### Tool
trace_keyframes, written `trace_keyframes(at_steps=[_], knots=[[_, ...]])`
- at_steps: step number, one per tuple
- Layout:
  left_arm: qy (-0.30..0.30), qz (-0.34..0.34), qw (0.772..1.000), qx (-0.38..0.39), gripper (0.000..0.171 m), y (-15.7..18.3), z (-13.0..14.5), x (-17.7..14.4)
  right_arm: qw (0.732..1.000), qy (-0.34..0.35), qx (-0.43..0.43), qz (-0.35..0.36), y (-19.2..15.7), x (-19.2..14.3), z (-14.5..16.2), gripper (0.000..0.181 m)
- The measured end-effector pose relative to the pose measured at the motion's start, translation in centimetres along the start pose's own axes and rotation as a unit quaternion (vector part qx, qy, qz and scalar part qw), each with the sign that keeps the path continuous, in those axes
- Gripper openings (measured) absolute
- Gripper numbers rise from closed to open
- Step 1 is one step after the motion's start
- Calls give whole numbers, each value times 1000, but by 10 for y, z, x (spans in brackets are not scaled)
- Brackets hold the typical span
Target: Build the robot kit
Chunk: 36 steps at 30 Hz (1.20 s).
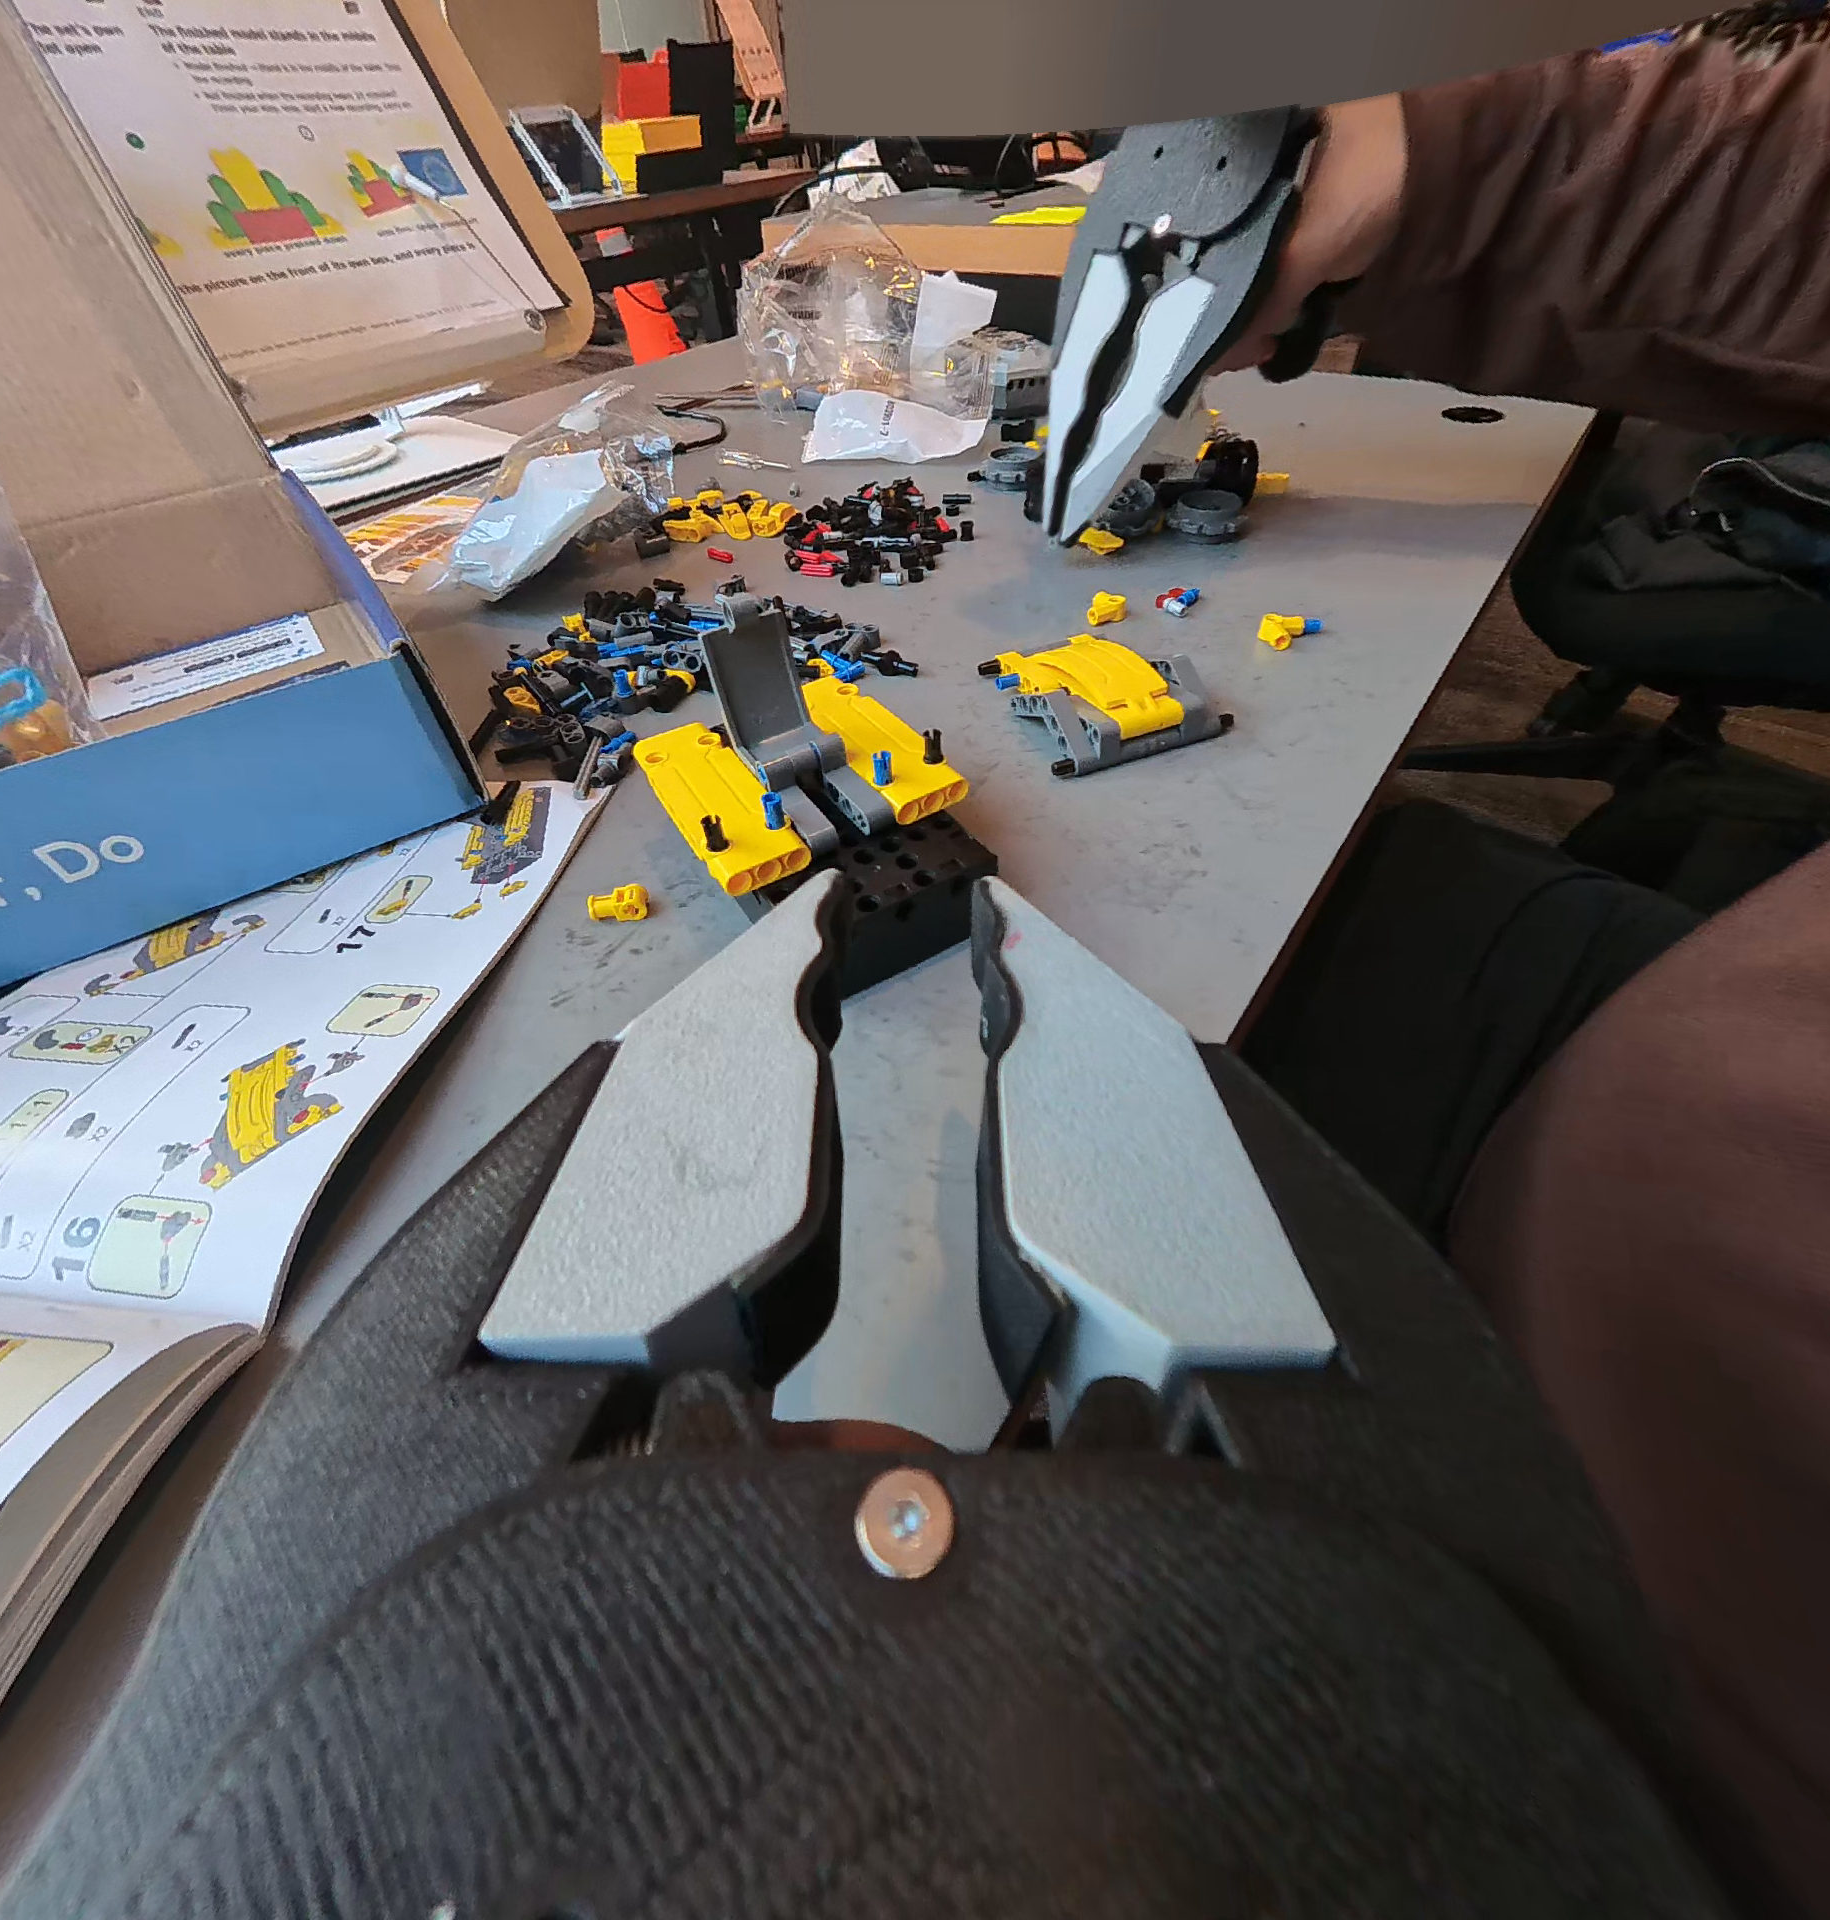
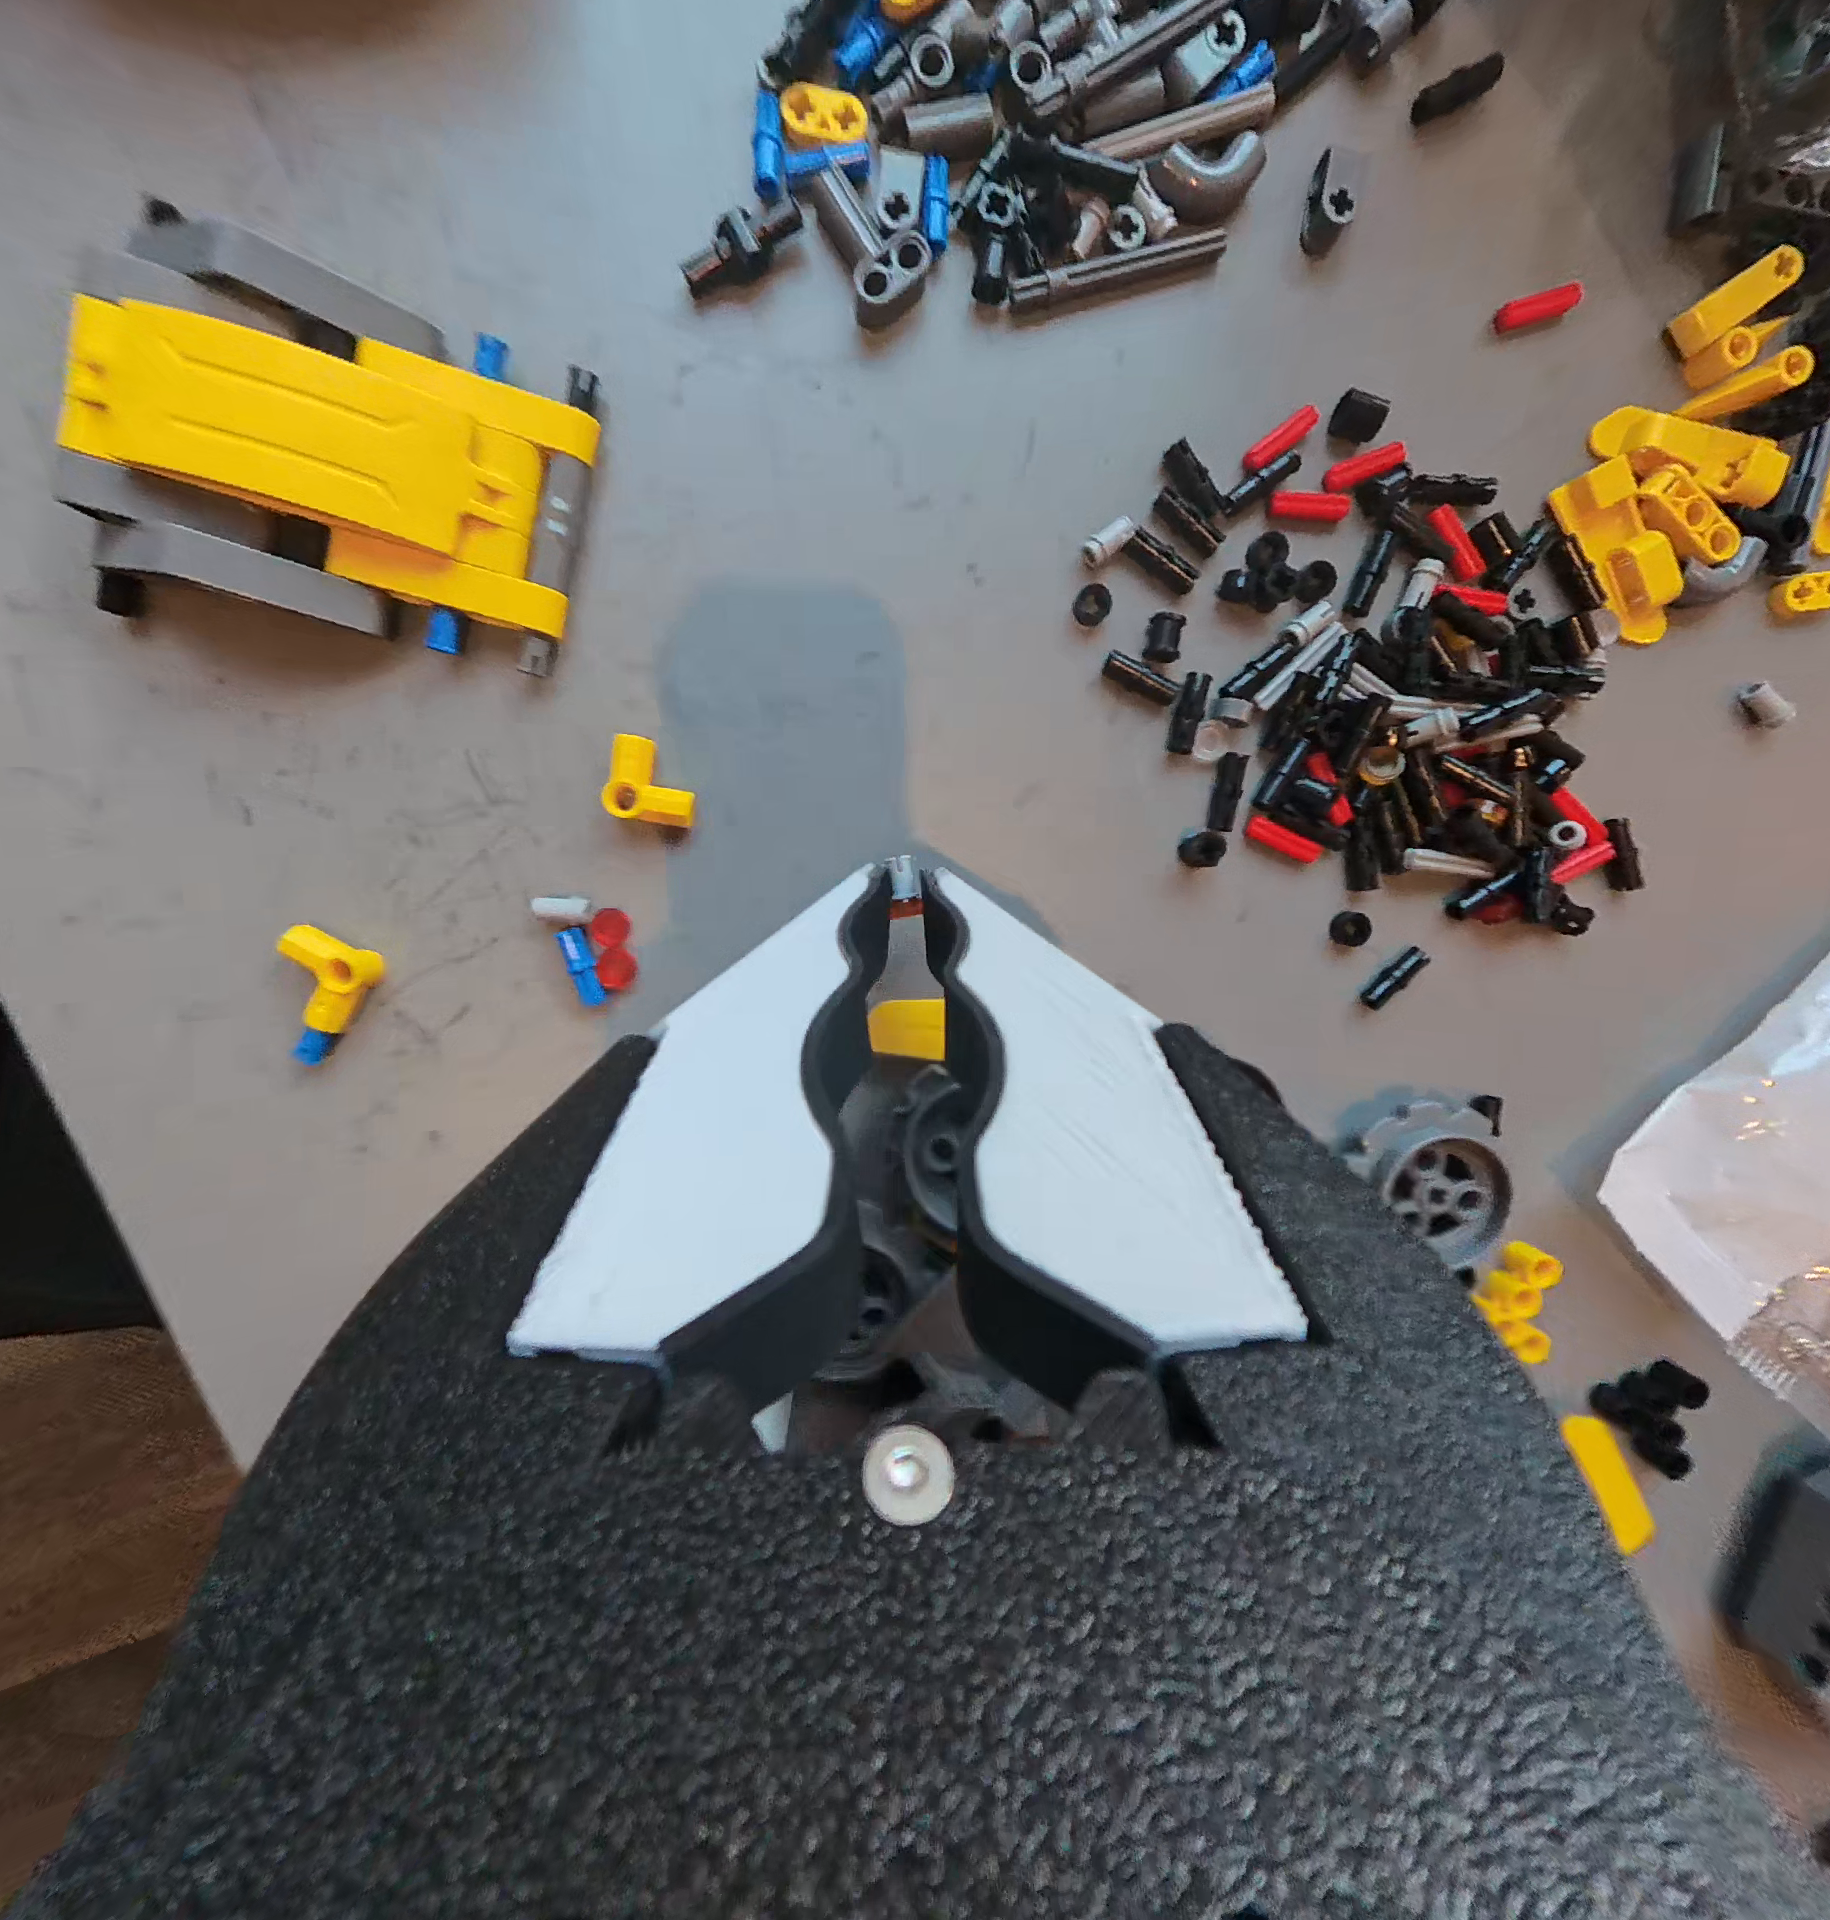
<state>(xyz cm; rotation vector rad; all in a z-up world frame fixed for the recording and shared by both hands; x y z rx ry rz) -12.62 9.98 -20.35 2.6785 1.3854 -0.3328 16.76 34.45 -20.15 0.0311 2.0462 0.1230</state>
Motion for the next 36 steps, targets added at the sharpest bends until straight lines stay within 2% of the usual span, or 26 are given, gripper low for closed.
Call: trace_keyframes(at_steps=[4,5,7,11,14,18,22,27,33,36], knots=[[-16,-18,1000,-5,24,2,-5,6,995,56,67,-48,-16,-13,-4,5],[0,-27,999,-16,22,6,-15,8,991,71,88,-64,-20,-16,-5,5],[14,10,1000,4,21,27,-41,23,979,103,135,-108,-26,-20,-8,5],[-63,51,994,74,27,66,-69,85,925,175,248,-228,-29,-23,-19,5],[-65,62,992,88,25,80,-79,127,875,227,311,-294,-32,-25,-27,4],[-64,27,993,100,27,78,-82,163,825,273,354,-346,-45,-24,-33,4],[-47,3,990,133,24,80,-82,172,788,298,386,-375,-56,-19,-32,4],[-22,0,987,157,6,85,-83,168,764,312,411,-387,-59,-13,-28,4],[-15,-9,984,175,6,87,-76,168,762,322,415,-380,-63,-9,-24,3],[-32,8,984,172,18,88,-73,167,753,335,417,-384,-62,-13,-21,3]])
Point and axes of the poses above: each gripper's, where its closed fingertips meet, x out along the fingers, z out of its underside, y = z × x across the jaws, the point moved 8 cm from there along -x, back along the fingers, and after that the axes turned 3 degrees about -x, right-handed, at the moved point
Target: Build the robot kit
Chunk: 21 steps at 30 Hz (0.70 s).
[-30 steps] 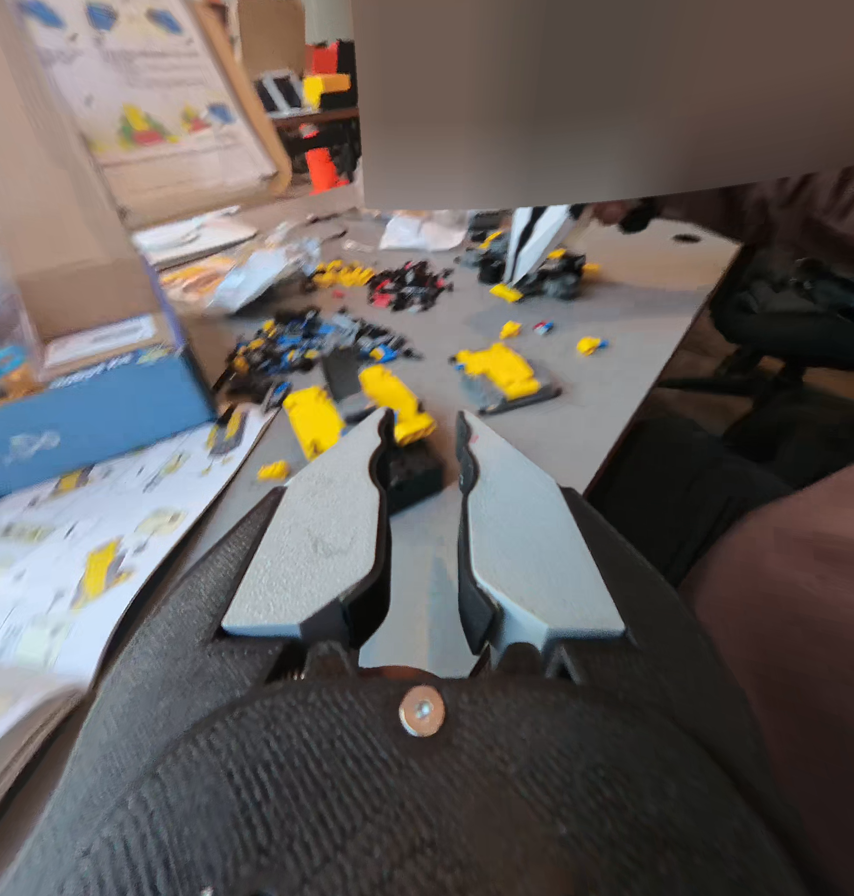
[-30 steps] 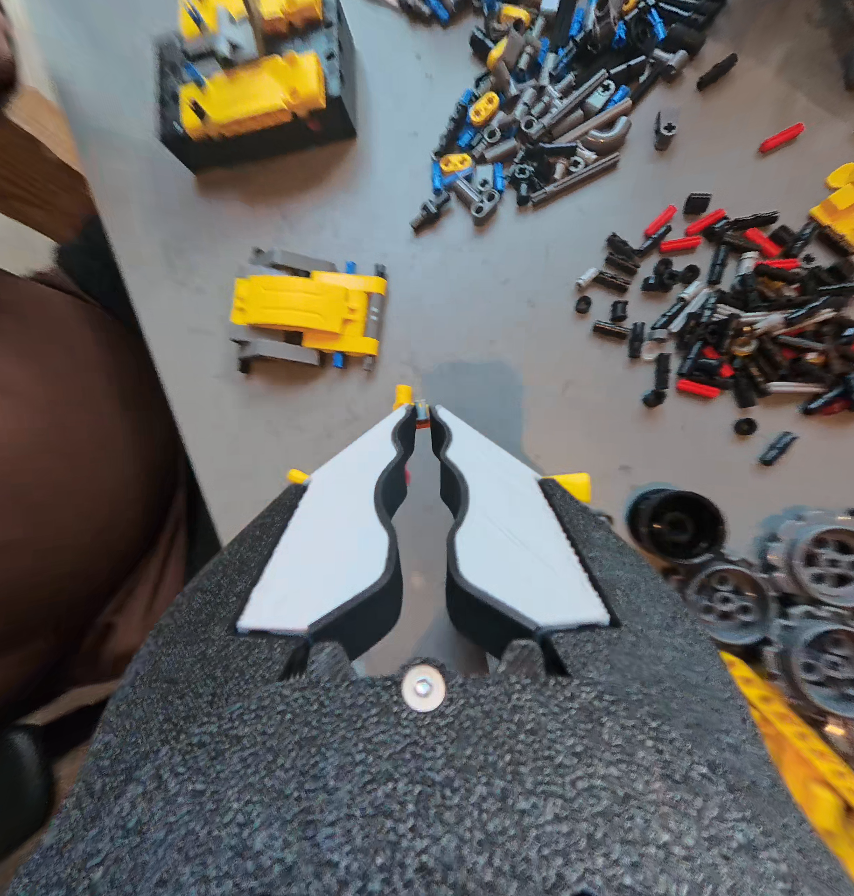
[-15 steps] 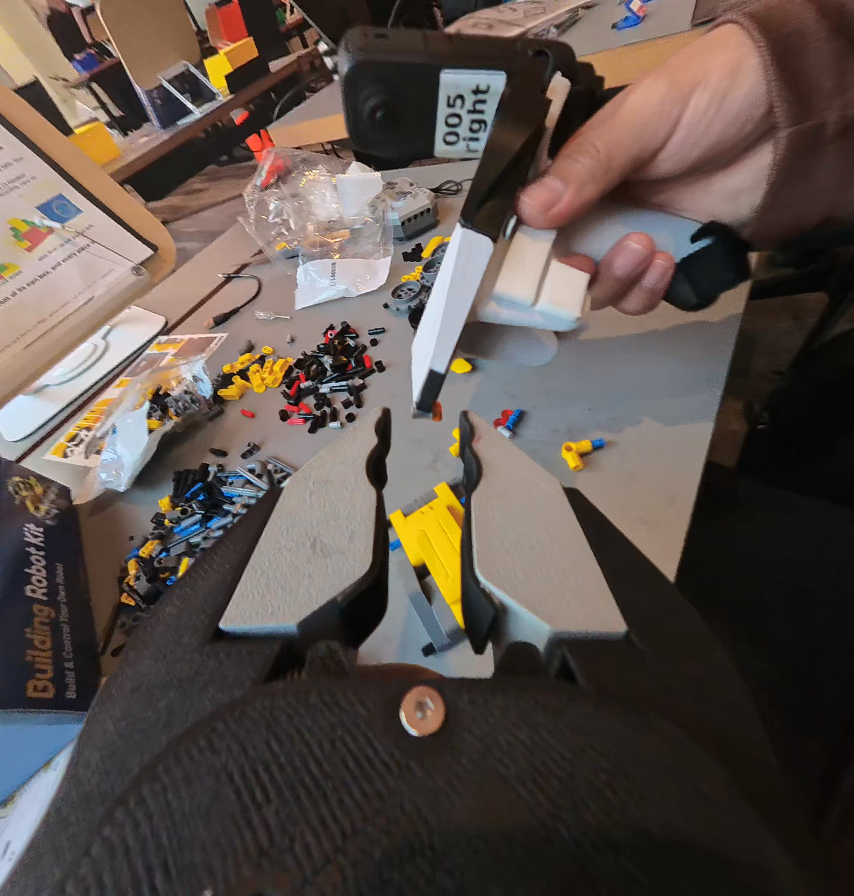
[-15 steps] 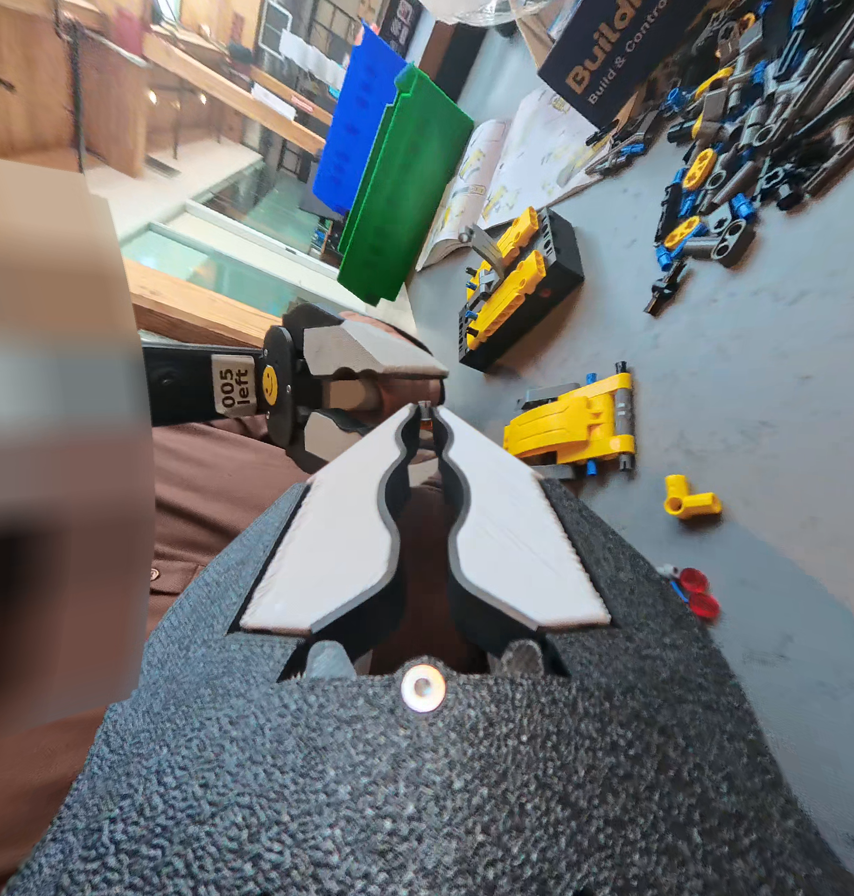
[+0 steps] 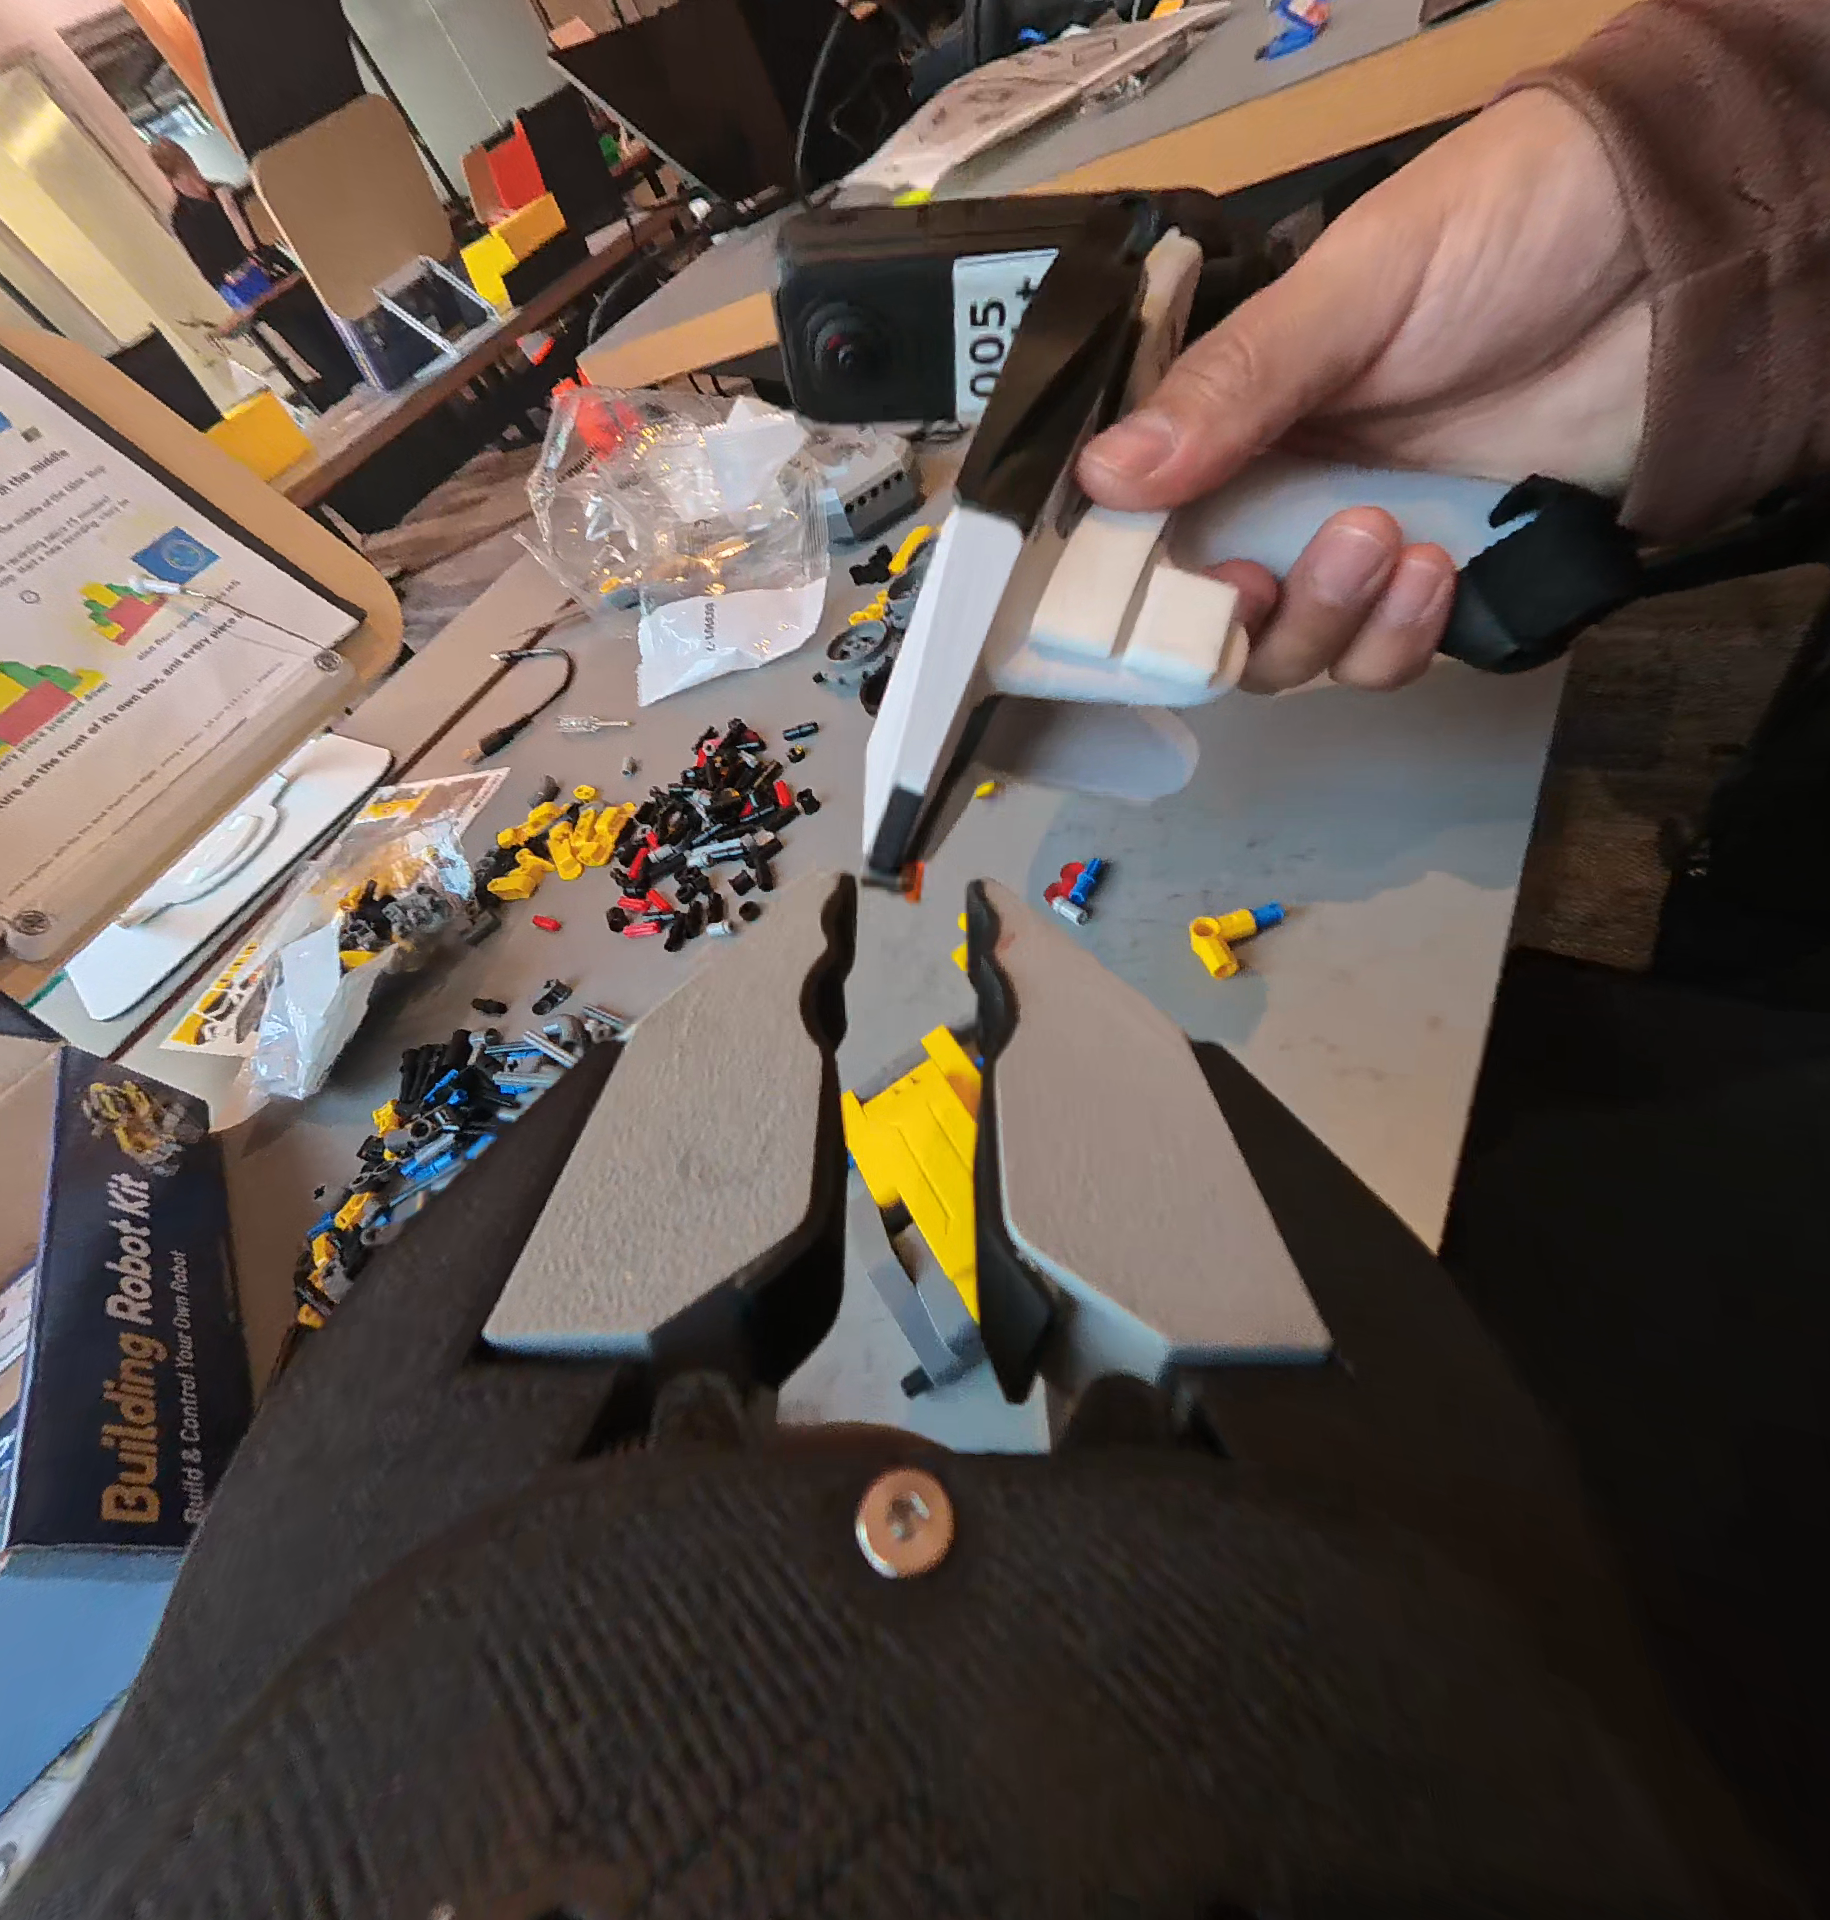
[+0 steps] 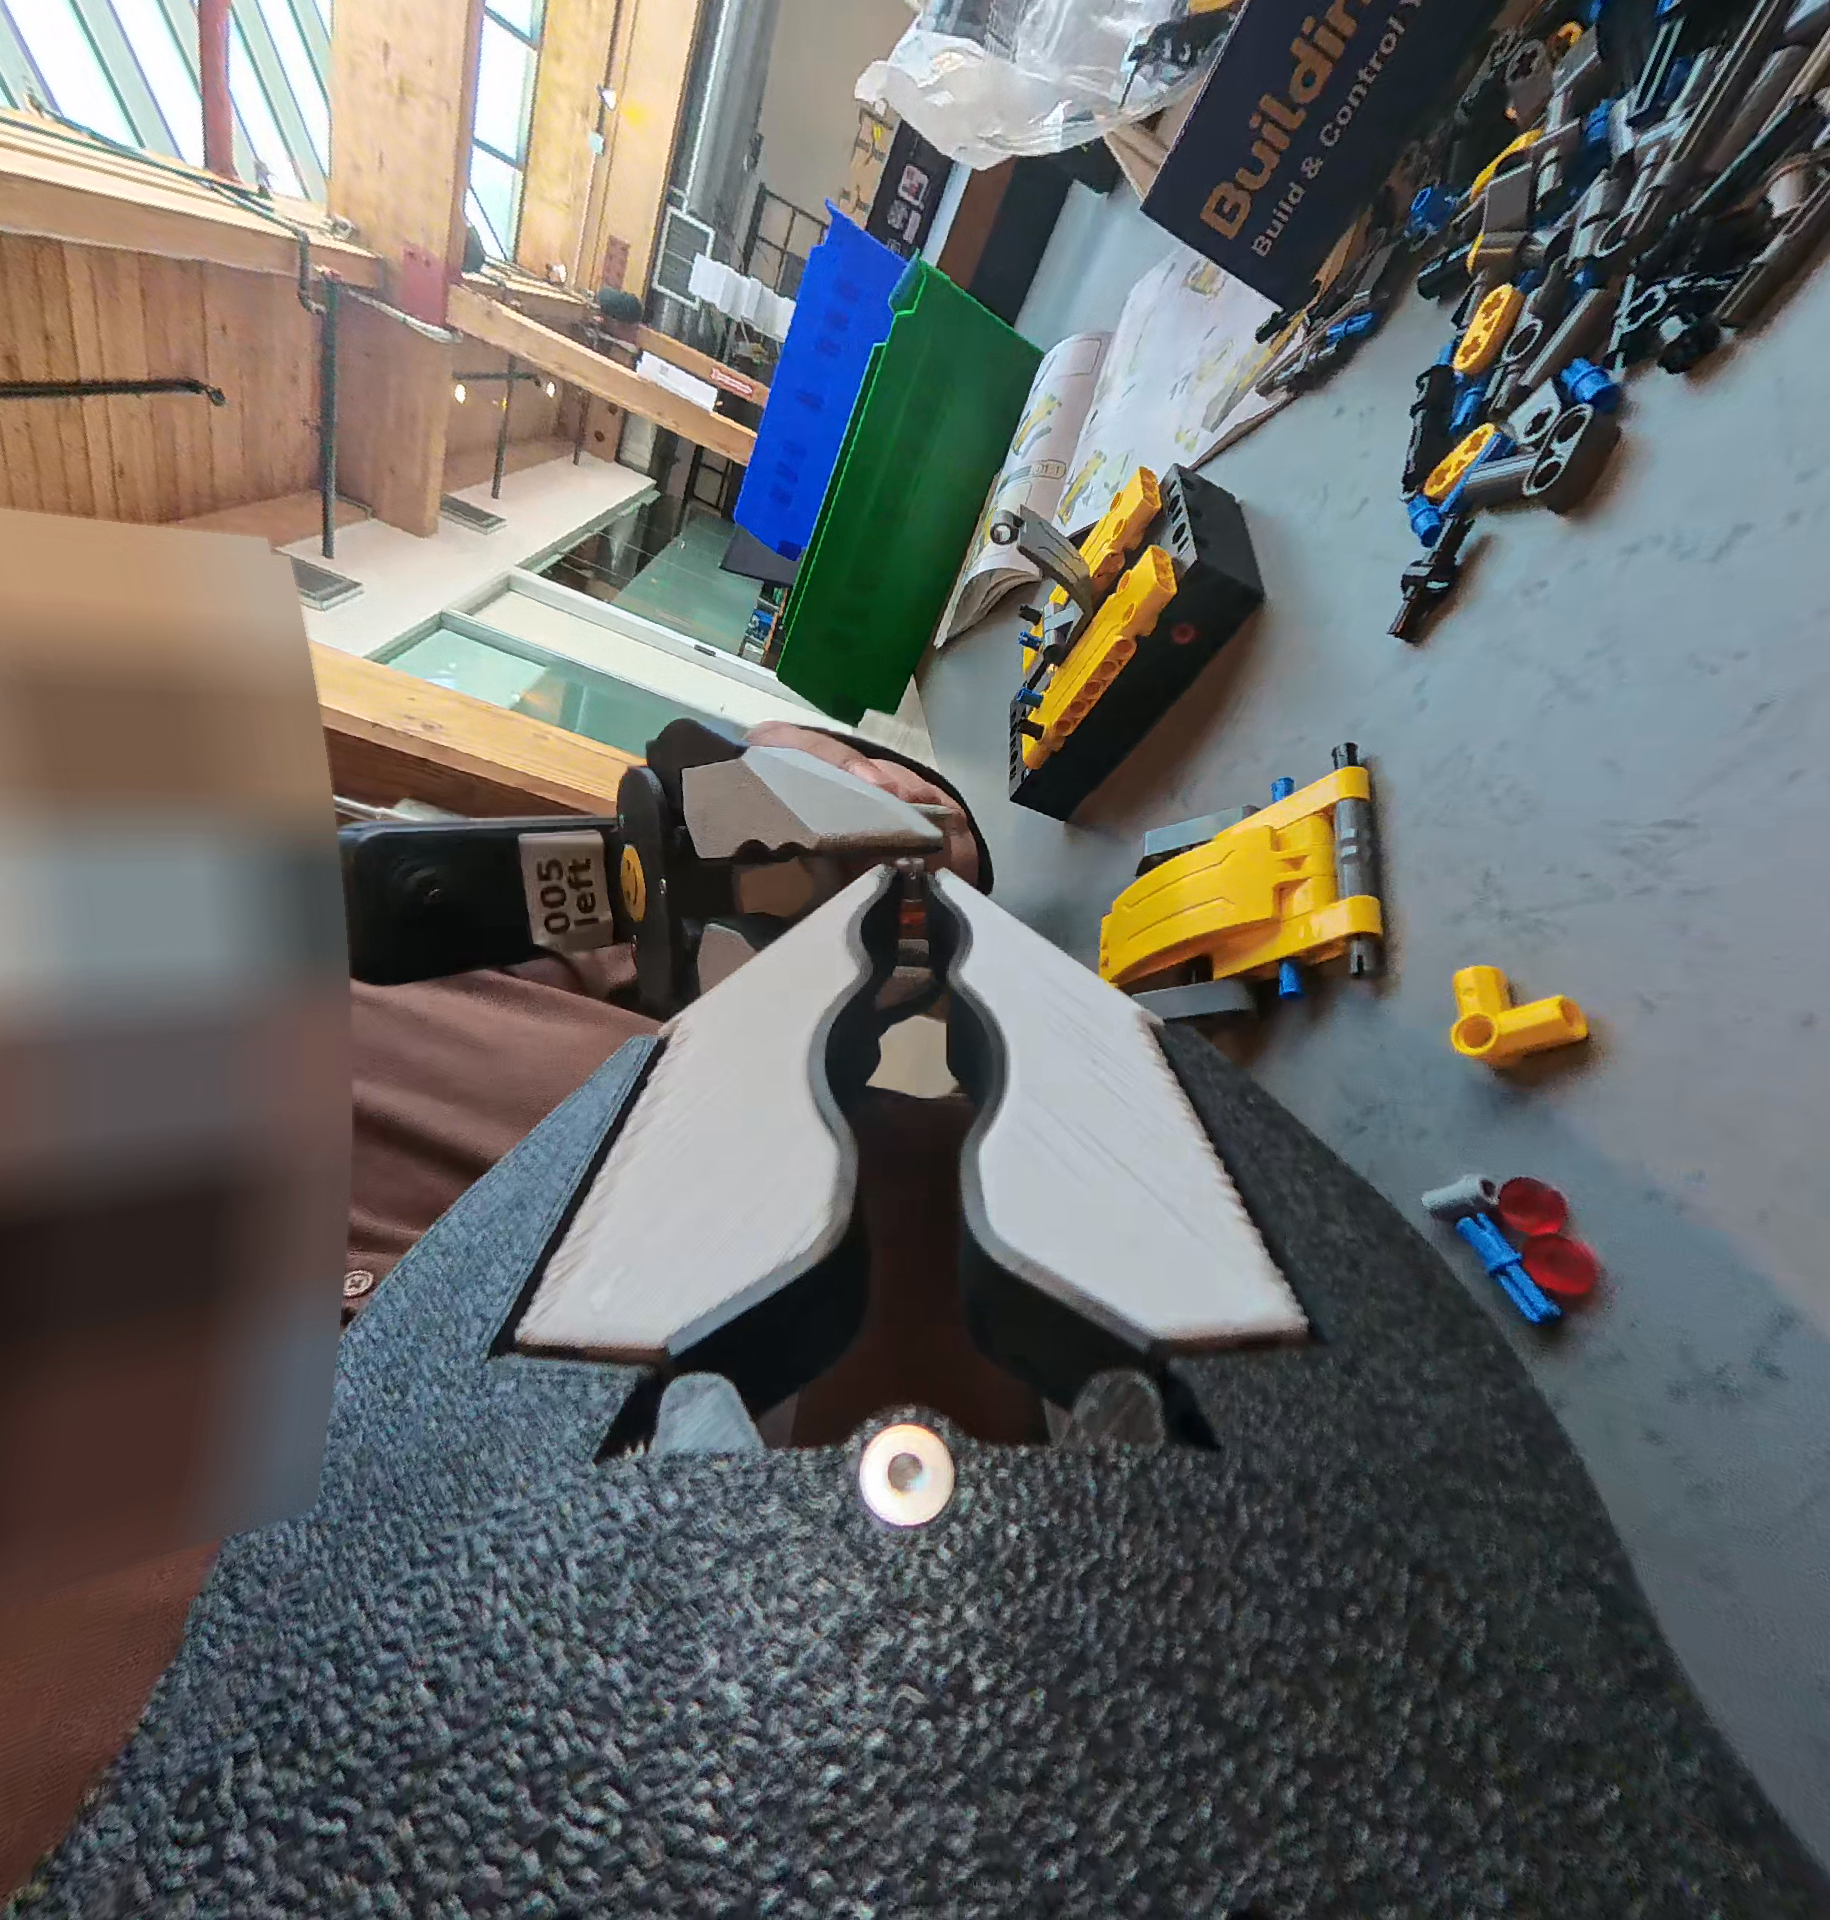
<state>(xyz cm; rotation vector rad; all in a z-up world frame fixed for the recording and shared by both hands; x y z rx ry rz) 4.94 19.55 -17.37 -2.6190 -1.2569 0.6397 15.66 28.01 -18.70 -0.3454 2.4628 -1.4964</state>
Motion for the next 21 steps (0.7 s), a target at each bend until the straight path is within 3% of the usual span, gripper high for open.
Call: trace_keyframes(at_steps=[4,9,16,21], knots=[[-25,46,999,-7,21,-9,1,-3,1000,14,-11,18,0,-11,-3,3],[-20,33,999,14,26,-17,-5,1,999,42,4,-19,-6,-10,-3,3],[12,27,999,25,9,-10,-12,1,998,53,9,-43,-10,-2,3,2],[20,21,999,19,12,-9,-9,1,997,58,14,-40,-6,0,6,3]])
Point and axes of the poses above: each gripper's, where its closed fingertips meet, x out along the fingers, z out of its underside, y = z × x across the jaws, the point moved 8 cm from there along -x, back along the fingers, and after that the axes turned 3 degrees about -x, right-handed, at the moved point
